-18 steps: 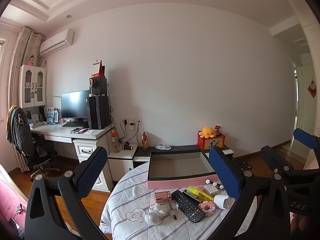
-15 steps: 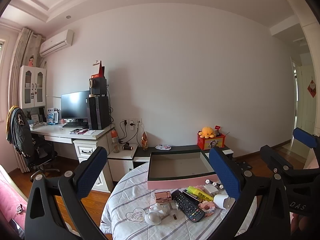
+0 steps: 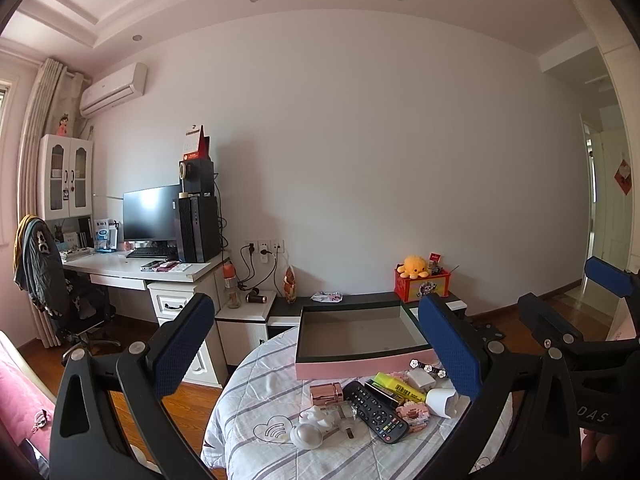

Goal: Organize rigid objects

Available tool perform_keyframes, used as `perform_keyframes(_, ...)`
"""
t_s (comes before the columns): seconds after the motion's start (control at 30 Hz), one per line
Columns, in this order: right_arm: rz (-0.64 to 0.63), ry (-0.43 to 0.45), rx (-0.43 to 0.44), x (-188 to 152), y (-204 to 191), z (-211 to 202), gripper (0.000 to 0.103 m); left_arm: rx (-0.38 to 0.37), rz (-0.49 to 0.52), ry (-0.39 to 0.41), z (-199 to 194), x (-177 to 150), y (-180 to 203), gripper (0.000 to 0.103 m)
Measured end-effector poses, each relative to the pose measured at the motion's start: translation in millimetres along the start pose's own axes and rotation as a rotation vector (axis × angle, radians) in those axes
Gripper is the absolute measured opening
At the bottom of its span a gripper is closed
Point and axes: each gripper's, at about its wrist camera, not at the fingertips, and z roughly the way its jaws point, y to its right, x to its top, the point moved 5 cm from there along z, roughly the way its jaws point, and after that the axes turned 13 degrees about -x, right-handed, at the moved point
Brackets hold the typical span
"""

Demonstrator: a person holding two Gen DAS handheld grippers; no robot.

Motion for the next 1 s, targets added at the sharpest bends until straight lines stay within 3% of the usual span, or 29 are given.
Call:
perform_keyframes(0.73,-0.003,-0.011,0.0,-4.9,-1.9,4.3,0.103,0.003,0.004,-0.009,-1.0,-1.0,1.6,0.103)
perform_keyframes(1.0,-0.003,-0.033,0.002,-11.1,-1.4,19.8,0.103,0.003,0.006,-0.036,14.7,-0.8,0.6,0.103)
